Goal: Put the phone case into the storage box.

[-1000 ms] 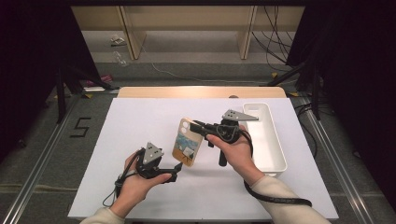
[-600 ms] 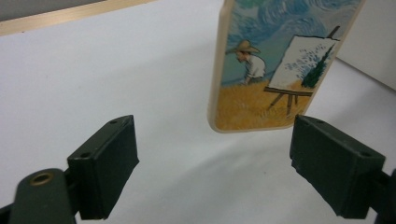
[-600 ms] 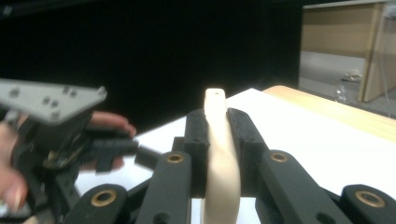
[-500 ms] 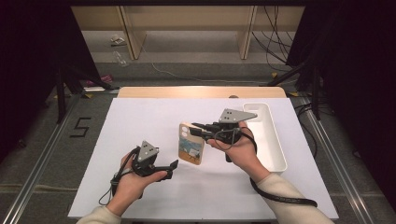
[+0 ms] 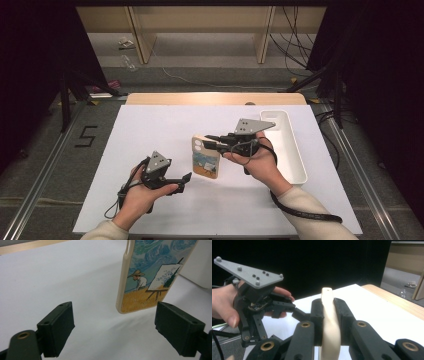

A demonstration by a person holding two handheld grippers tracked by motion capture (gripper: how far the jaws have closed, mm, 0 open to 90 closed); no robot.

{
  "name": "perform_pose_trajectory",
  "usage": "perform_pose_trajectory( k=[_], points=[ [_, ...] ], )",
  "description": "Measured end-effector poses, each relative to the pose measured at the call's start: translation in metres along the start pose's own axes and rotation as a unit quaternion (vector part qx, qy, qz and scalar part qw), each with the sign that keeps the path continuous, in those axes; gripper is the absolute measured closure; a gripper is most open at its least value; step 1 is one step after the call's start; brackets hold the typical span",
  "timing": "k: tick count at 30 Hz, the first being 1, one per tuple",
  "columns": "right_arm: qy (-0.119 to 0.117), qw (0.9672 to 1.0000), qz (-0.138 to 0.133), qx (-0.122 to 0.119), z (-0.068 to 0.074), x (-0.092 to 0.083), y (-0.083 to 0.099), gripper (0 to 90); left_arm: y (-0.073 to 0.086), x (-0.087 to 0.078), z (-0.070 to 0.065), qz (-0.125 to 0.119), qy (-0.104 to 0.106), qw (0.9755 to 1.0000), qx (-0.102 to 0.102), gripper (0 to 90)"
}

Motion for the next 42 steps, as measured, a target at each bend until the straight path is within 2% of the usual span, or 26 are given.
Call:
perform_pose_trajectory(
  k=[8, 28, 34, 42],
  points=[
    [-0.006, 1.0000, 0.002, -0.004, 0.003, -0.003, -0.001, 79.4, 0.000, 0.002, -0.003, 0.009, 0.010, 0.9997, 0.018, 15.0],
    [-0.010, 0.9999, 0.001, -0.001, 0.004, -0.006, -0.003, 79.4, -0.001, 0.002, -0.005, 0.009, 0.021, 0.9990, 0.038, 15.2],
    [-0.018, 0.9998, 0.004, -0.003, 0.008, -0.005, -0.003, 79.4, -0.002, 0.003, -0.008, 0.010, 0.036, 0.9977, 0.057, 15.7],
    [-0.026, 0.9996, 0.007, -0.005, 0.012, -0.004, -0.002, 79.4, -0.002, 0.005, -0.013, 0.011, 0.051, 0.9961, 0.072, 16.0]
  ],
)
Point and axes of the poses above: each handheld gripper's, and its own axes: x roughly forward along the jaws, y roughly out of its underside, z roughly to its left, the point moved 6 cm from there along x, roughly forward along the jaws, and after that the axes turned 10 degrees about y, right-handed, at the moved point
